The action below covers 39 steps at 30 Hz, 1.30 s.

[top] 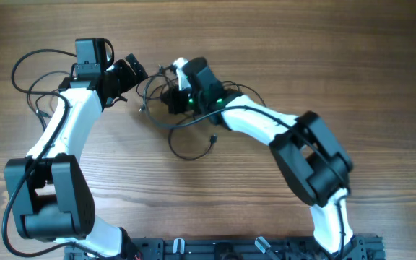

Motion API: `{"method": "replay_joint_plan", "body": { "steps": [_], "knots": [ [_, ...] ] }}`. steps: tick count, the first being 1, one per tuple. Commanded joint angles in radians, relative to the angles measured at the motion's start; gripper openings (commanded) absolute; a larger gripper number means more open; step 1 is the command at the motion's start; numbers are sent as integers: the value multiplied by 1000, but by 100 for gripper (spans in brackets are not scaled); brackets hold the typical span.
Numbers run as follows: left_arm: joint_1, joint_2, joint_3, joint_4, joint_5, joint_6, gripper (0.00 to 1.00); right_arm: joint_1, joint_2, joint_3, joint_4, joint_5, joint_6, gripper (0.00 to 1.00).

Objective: Untangle cables

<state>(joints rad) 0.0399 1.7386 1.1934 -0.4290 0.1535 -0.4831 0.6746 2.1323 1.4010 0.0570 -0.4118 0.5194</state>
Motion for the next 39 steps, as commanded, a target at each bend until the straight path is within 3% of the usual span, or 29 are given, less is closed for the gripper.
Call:
{"method": "replay_joint_plan", "body": {
  "steps": [1, 8, 10, 11, 13, 15, 16, 24, 26, 27, 28, 34, 36, 38, 39],
  "knots": [
    [-5, 12, -2, 2, -13, 5, 100, -54, -158, 3, 9, -140, 16, 4],
    [-5, 12, -2, 8, -13, 0, 97, -75, -294, 3, 116, -238, 41, 4],
    [-5, 12, -2, 8, -13, 0, 77, -75, -315, 3, 192, -241, 67, 4],
    [-5, 12, -2, 8, -13, 1, 53, -75, -321, 3, 239, -245, 72, 4],
    [-5, 12, -2, 7, -13, 1, 26, -75, -331, 3, 329, -249, 99, 4],
    [-5, 12, -2, 8, -13, 1, 8, -77, -339, 3, 402, -261, 110, 4],
    [-5, 12, -2, 8, -13, 0, 4, -80, -342, 3, 430, -263, 112, 4],
    [-5, 12, -2, 8, -13, 1, 4, -97, -378, 3, 670, -259, 97, 4],
    [-5, 12, -2, 8, -13, 1, 4, -98, -383, 3, 655, -259, -4, 5],
    [-5, 12, -2, 8, -13, 1, 4, -100, -383, 3, 599, -249, -94, 4],
    [-5, 12, -2, 8, -13, 1, 5, -106, -383, 3, 419, -148, -166, 4],
    [-5, 12, -2, 7, -8, 1, 14, -120, -382, 3, -151, 203, -153, 5],
    [-5, 12, -2, 6, 6, 2, 19, -135, -377, 3, -293, 307, -146, 10],
    [-5, 12, -2, 6, 25, 4, 31, -158, -369, 3, -373, 300, -113, 22],
    [-6, 12, -2, 6, 30, 5, 34, -172, -364, 1, -411, 293, -90, 23]
  ]
}}
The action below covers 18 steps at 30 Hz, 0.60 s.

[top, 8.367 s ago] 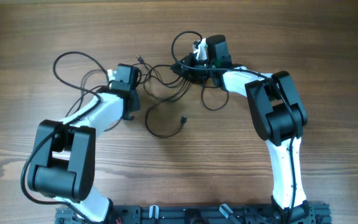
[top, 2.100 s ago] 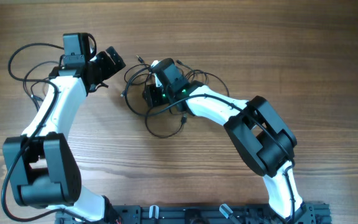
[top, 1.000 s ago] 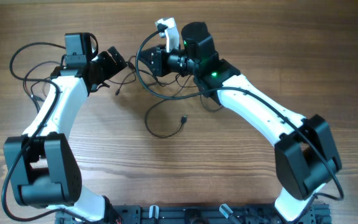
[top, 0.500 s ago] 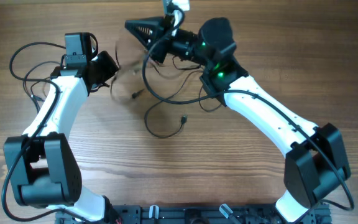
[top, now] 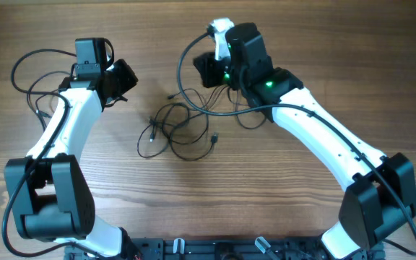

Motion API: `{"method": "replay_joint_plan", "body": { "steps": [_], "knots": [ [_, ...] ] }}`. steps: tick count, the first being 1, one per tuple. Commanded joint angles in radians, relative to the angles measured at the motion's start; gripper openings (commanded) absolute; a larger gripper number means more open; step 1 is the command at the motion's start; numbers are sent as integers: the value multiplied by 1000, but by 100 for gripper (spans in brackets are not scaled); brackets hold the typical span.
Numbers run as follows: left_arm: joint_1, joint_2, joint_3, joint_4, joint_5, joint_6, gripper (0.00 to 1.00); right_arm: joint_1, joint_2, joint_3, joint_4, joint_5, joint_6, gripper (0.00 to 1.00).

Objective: Untangle cables

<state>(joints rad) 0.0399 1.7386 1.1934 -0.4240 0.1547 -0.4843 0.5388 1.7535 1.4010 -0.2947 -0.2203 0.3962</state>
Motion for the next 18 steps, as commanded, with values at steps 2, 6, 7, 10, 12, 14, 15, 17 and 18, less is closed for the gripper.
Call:
{"method": "replay_joint_plan", "body": {
  "steps": [2, 6, 7, 10, 12, 14, 15, 17, 18],
  "knots": [
    [-6, 12, -2, 2, 28, 6, 41, -56, 26, 0, -93, 93, 22, 9],
    [-5, 12, -2, -2, 27, 6, 28, -96, 76, -2, -102, 38, 42, 4],
    [-5, 12, -2, -3, 27, 6, 18, -102, 87, -2, -109, 29, 70, 4],
    [-5, 12, -2, -2, 27, 6, 8, -114, 146, -2, -116, -8, 156, 4],
    [-5, 12, -2, -2, 27, 6, 11, -115, 177, -2, -110, -61, 164, 4],
    [-5, 12, -2, -2, 27, 7, 18, -115, 202, -2, -119, -70, 192, 4],
    [-5, 12, -2, -2, 28, 7, 25, -115, 208, -2, -127, -71, 217, 4],
    [-6, 12, -2, -1, 28, 11, 42, -115, 242, -2, -128, -70, 263, 4],
    [-5, 12, -2, -2, 28, 11, 49, -115, 258, -2, -121, -70, 262, 4]
  ]
}}
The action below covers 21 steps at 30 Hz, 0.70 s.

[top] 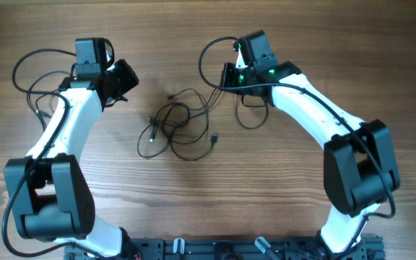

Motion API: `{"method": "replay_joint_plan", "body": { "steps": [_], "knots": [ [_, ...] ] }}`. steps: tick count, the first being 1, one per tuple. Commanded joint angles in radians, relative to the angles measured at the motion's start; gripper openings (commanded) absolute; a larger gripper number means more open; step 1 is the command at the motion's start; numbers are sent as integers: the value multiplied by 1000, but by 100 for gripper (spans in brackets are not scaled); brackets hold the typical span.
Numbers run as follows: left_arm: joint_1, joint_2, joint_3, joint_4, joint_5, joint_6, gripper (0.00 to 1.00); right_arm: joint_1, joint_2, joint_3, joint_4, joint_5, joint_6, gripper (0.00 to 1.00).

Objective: Untangle cables

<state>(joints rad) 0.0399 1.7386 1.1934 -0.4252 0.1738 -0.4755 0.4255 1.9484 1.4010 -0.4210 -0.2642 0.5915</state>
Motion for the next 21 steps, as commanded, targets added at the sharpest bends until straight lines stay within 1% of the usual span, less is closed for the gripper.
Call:
{"method": "replay_joint_plan", "body": {
  "steps": [1, 2, 4, 6, 7, 9, 10, 12, 13, 14, 16, 19, 21],
  "knots": [
    [-5, 12, -2, 0, 9, 2, 57, -2, 91, -2, 19, -26, 65, 4],
    [-6, 12, -2, 0, 12, 9, 64, -7, 116, -2, 33, -28, 65, 4],
    [-11, 12, -2, 0, 11, 29, 69, -31, 156, -2, 70, -91, 63, 4],
    [-24, 12, -2, -5, 13, 40, 70, -68, 190, -2, 134, -251, 45, 4],
    [-32, 12, -2, -12, 20, 64, 71, -83, 204, -2, 172, -327, 19, 4],
    [-53, 12, -2, -28, 20, 89, 73, -108, 221, -2, 213, -392, -9, 4],
    [-65, 12, -2, -32, 27, 91, 66, -117, 230, -2, 217, -388, -17, 4],
    [-76, 12, -2, -44, 138, 90, 64, -130, 249, -2, 230, -388, -47, 4],
    [-103, 12, -2, -67, 262, 76, 67, -141, 295, -2, 245, -390, -32, 4],
    [-114, 12, -2, -76, 252, 76, 70, -142, 309, -2, 250, -392, -31, 4],
    [-153, 12, -2, -119, 167, 76, 76, -142, 350, -2, 264, -402, -32, 4],
    [-222, 12, -2, -239, 35, 64, 84, -142, 402, -2, 271, -415, -47, 4],
    [-251, 12, -2, -301, 30, 17, 84, -142, 410, -2, 275, -407, -42, 4]
  ]
}}
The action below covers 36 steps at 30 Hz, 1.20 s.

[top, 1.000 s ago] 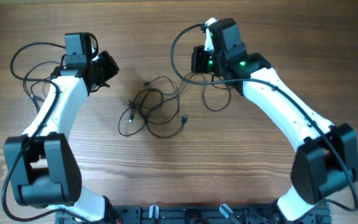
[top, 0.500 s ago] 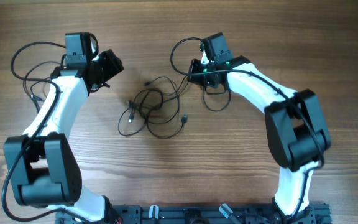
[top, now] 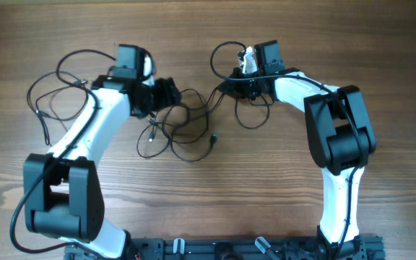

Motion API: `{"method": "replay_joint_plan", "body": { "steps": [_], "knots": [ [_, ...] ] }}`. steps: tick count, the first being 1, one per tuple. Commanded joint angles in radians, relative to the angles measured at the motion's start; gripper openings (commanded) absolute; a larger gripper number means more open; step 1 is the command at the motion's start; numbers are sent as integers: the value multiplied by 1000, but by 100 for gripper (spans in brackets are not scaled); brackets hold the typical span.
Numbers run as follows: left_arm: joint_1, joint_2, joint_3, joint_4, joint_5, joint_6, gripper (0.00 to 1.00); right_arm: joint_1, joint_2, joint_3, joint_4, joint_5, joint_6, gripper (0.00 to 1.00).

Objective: Untangle cables

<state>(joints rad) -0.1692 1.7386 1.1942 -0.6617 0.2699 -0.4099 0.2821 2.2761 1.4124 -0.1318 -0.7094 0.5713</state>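
A tangle of thin black cables point(top: 173, 130) lies on the wooden table at the middle, with small plugs at its edges. My left gripper point(top: 167, 94) is low over the tangle's upper left part; its dark fingers look spread, with nothing seen between them. My right gripper point(top: 228, 85) is up and to the right of the tangle, shut on a black cable point(top: 206, 97) that runs from the tangle to its fingers. Beyond the gripper that cable forms a loop point(top: 224, 52). Another loop point(top: 253, 115) hangs below the right wrist.
The left arm's own black wiring point(top: 49, 90) loops over the table at the far left. The right arm's white links point(top: 338, 137) run down the right side. A black rail point(top: 215, 249) lines the table's front edge.
My left gripper has moved right from the far left to the tangle's upper left part. The right gripper, still holding the cable, has turned and now lies a little lower.
At first my right gripper was down on the tangle, with the left gripper just beside it. Then the right one was up and to the right with a cable drawn out of the pile, and it stayed there. Now the left gripper is at the tangle.
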Motion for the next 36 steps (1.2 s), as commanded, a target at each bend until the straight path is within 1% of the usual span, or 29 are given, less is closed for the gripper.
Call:
{"method": "replay_joint_plan", "body": {
  "steps": [1, 4, 5, 7, 8, 9, 10, 13, 14, 15, 16, 17, 18, 19, 20, 22, 23, 26, 27, 31, 33, 34, 35, 36],
  "knots": [
    [-57, 12, -3, -98, -66, -72, 85, 2, 82, -13, -10, 39, -21, 4],
    [-89, 12, -3, -207, -66, -82, 85, 2, 82, -13, 4, 39, -21, 5],
    [-92, 12, -3, -269, -66, -96, 85, 2, 82, -13, 5, 43, -21, 6],
    [-88, 12, -3, -325, -66, -96, 86, 2, 82, -13, 5, 59, -19, 8],
    [-85, 12, -3, -339, -65, -96, 87, 2, 82, -13, 5, 61, -19, 8],
    [-85, 12, -3, -341, -53, -96, 93, 2, 82, -13, 5, 61, -19, 9],
    [-85, 12, -3, -333, -36, -97, 98, 2, 82, -13, 5, 61, -19, 10],
    [-97, 12, -3, -291, 84, -98, 97, 2, 82, -13, 5, 61, -19, 11],
    [-105, 12, -3, -277, 126, -118, 95, 2, 82, -13, 5, 61, -18, 11],
    [-116, 12, -3, -263, 142, -150, 84, 2, 82, -13, 5, 61, -18, 12],
    [-132, 12, -3, -247, 140, -184, 70, 2, 82, -13, 4, 61, -18, 12],
    [-143, 12, -3, -237, 138, -204, 64, 2, 82, -13, 4, 61, -18, 13],
    [-155, 12, -3, -232, 126, -247, 61, 2, 82, -13, 4, 61, -19, 14],
    [-164, 12, -3, -235, 110, -296, 53, 2, 82, -13, 3, 60, -18, 15],
    [-167, 12, -3, -246, 92, -344, 49, 2, 82, -13, 0, 60, -18, 15],
    [-166, 12, -3, -291, 35, -473, 49, 2, 82, -13, -7, 60, -18, 16],
    [-166, 12, -4, -311, 9, -535, 53, 2, 82, -13, -11, 60, -18, 16],
    [-166, 12, -20, -319, -37, -622, 72, 2, 82, -13, -12, 60, -19, 16],
    [-166, 12, -27, -314, -46, -641, 73, 2, 82, -13, -12, 60, -18, 16],
    [-167, 12, -87, -225, -51, -707, 71, 2, 82, -13, -11, 60, -18, 17],
    [-166, 12, -121, -165, -51, -729, 66, 2, 82, -13, -11, 60, -18, 17],
    [-167, 12, -144, -122, -51, -737, 61, 2, 82, -13, -11, 60, -18, 17],
    [-167, 12, -160, -89, -56, -742, 60, 2, 82, -13, -11, 60, -19, 17],
    [-167, 12, -171, -71, -65, -750, 56, 2, 82, -13, -11, 60, -18, 17]
  ]
}}
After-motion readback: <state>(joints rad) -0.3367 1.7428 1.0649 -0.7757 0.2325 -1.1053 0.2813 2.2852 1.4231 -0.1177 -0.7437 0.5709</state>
